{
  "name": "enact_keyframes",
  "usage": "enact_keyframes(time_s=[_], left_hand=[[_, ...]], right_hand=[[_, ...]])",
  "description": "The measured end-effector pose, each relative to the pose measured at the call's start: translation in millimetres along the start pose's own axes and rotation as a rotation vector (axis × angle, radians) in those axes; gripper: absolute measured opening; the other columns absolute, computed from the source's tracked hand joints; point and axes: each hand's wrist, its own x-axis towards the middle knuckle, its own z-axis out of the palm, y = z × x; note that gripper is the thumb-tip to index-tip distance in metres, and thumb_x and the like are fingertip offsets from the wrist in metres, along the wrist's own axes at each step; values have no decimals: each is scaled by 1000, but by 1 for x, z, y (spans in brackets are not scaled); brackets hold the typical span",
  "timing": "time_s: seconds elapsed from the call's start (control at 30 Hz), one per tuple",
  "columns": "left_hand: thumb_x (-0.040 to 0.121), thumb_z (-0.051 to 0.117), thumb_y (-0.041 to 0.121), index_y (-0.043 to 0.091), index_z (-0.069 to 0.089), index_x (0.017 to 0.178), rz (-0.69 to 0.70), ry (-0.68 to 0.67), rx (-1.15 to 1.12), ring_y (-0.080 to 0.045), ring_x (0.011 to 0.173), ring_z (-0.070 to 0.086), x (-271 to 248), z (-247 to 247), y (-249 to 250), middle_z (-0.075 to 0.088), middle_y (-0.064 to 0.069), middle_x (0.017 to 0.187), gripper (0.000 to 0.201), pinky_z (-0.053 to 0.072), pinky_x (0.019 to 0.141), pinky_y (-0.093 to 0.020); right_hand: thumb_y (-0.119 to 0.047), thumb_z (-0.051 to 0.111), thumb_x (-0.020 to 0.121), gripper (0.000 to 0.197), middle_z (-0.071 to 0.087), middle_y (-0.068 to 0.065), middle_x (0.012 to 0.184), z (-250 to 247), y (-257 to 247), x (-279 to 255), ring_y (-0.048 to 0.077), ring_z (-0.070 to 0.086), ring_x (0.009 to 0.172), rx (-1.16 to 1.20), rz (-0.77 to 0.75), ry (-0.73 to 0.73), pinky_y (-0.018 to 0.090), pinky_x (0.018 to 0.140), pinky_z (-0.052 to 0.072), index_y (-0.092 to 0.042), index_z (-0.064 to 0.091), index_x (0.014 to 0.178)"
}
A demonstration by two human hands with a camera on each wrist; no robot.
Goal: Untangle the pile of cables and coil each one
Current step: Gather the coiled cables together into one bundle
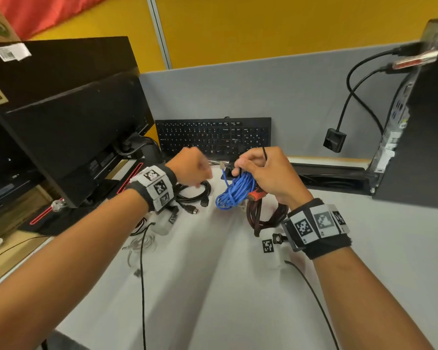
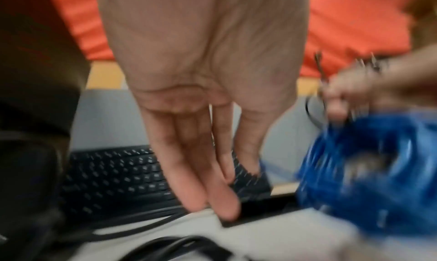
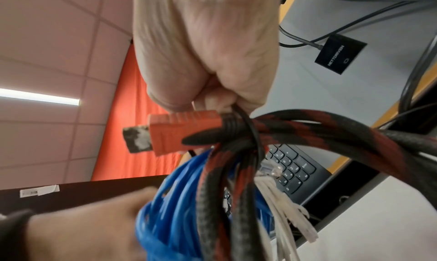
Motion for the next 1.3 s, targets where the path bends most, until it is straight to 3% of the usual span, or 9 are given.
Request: enact_keyframes(time_s=[0.2, 0.37, 0.47, 0.57, 0.77, 0.9, 0.97, 1.1, 1.3], left_hand=[[86, 73, 27, 15, 67, 123, -143, -243, 498, -22, 91, 66, 7, 39, -39, 68, -7, 113, 40, 56, 76, -30], [99, 49, 35, 9, 70, 110, -228, -147, 340, -27, 96, 62, 13, 40, -45, 69, -11, 109, 36, 51, 83, -34], [102, 34, 53, 14, 62, 129, -277, -118, 262, -29, 98, 59, 19, 46, -43, 62, -14, 110, 55, 48, 88, -35], [83, 57, 74, 13, 69, 100, -329, -90, 188, -19, 79, 61, 21, 53, -36, 66, -6, 92, 65, 51, 70, -30], [87, 68, 23, 7, 59, 106, -258, -127, 237, -23, 88, 59, 19, 58, -28, 64, -10, 108, 27, 47, 64, -25], [93, 61, 8, 8, 54, 110, -135, 43, -191, -24, 95, 63, 12, 38, -32, 65, -11, 111, 18, 51, 74, -30], [96, 56, 1, 9, 57, 111, -23, 150, -447, -15, 96, 66, 2, 25, -29, 68, -9, 110, 16, 50, 82, -33], [97, 47, -12, -2, 54, 116, 212, 204, -669, 10, 76, 61, -16, 16, -10, 65, -3, 106, 22, 47, 67, -11], [97, 53, -5, 3, 58, 114, 456, 199, -370, -12, 110, 62, -25, 21, 7, 66, -4, 113, 19, 48, 101, -30]], right_hand=[[-15, 66, 98, 13, 77, 5, 75, 0, -2, 0, 13, 74, 66, -37, -16, 5, 13, 54, 51, -10, 75, 90], [-20, 68, 97, 14, 76, 2, 73, -4, 0, 0, 12, 70, 61, -101, 17, 2, 13, 45, 48, -19, 76, 86], [-20, 69, 96, 14, 76, 0, 71, -5, 0, 1, 7, 70, 60, -130, 17, -1, 11, 48, 48, -21, 76, 85], [-20, 69, 96, 15, 76, -2, 71, -5, 0, 0, 12, 73, 66, -135, 18, -19, 14, 56, 54, -24, 75, 82], [-21, 70, 95, 17, 76, -3, 70, -12, 1, 1, 18, 74, 69, -207, 49, -79, 28, 64, 59, -24, 77, 79], [-20, 71, 94, 17, 76, 0, 69, -15, 3, 2, 14, 68, 60, -199, 109, -68, 24, 52, 55, -19, 79, 79], [-19, 71, 94, 16, 76, 2, 69, -16, 4, 3, 16, 67, 62, -195, 147, -40, 24, 52, 55, -15, 80, 82], [-18, 71, 93, 22, 76, -2, 70, -17, 6, 5, 10, 69, 71, -239, 178, -18, 27, 61, 57, -11, 80, 75], [-14, 73, 91, 20, 76, -1, 70, -12, 8, 3, 12, 67, 70, -111, 197, 3, 33, 72, 55, -9, 80, 74]])
